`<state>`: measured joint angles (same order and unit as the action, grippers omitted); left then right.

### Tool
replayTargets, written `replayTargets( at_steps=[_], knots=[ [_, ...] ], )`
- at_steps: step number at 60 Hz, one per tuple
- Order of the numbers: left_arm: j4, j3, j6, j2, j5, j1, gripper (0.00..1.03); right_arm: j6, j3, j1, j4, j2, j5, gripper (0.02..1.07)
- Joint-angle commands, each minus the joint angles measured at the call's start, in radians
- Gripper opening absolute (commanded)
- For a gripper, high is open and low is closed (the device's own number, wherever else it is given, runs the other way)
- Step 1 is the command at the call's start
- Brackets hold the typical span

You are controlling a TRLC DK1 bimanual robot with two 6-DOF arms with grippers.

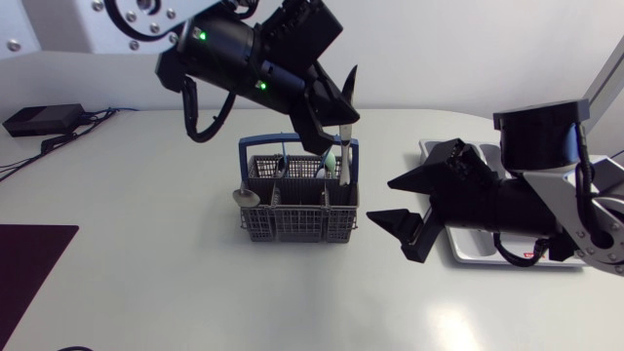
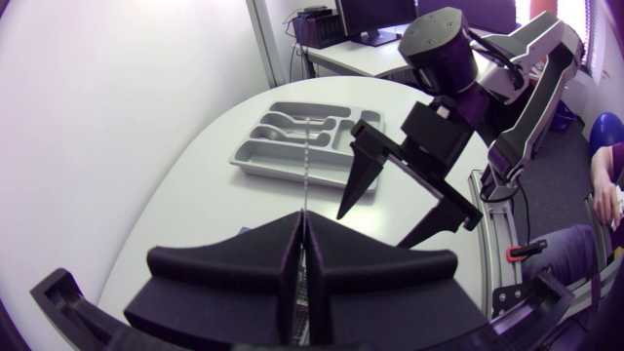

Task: Unload the cutlery basket into the drawer organizer.

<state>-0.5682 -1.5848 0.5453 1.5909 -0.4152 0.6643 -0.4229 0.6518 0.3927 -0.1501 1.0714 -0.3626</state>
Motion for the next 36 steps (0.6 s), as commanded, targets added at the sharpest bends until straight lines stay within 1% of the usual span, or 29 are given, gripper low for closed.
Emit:
replayTargets(
  at_steps=[1, 10, 13, 20, 32, 36],
  knots=[
    [-0.041, -0.044, -0.016, -0.035, -0.033, 0.018, 0.04, 0.022, 0.04, 0.021, -0.017, -0.005, 0.002, 0.89],
    [-0.119, -0.03, 0.007, -0.051, -0.108, 0.032, 0.04, 0.024, 0.069, 0.037, -0.025, -0.001, -0.021, 0.89],
    [-0.124, -0.011, 0.025, -0.063, -0.128, 0.041, 0.04, 0.024, 0.074, 0.038, -0.031, 0.001, -0.044, 0.89],
    [-0.133, 0.011, 0.054, -0.077, -0.143, 0.057, 0.04, 0.024, 0.071, 0.043, -0.063, -0.016, -0.099, 0.89],
    [-0.168, 0.025, 0.077, -0.077, -0.211, 0.063, 0.04, -0.005, 0.039, 0.092, -0.126, -0.05, -0.151, 0.89],
    [-0.171, 0.037, 0.077, -0.074, -0.221, 0.063, 0.04, -0.017, 0.032, 0.097, -0.14, -0.056, -0.16, 0.87]
  ],
)
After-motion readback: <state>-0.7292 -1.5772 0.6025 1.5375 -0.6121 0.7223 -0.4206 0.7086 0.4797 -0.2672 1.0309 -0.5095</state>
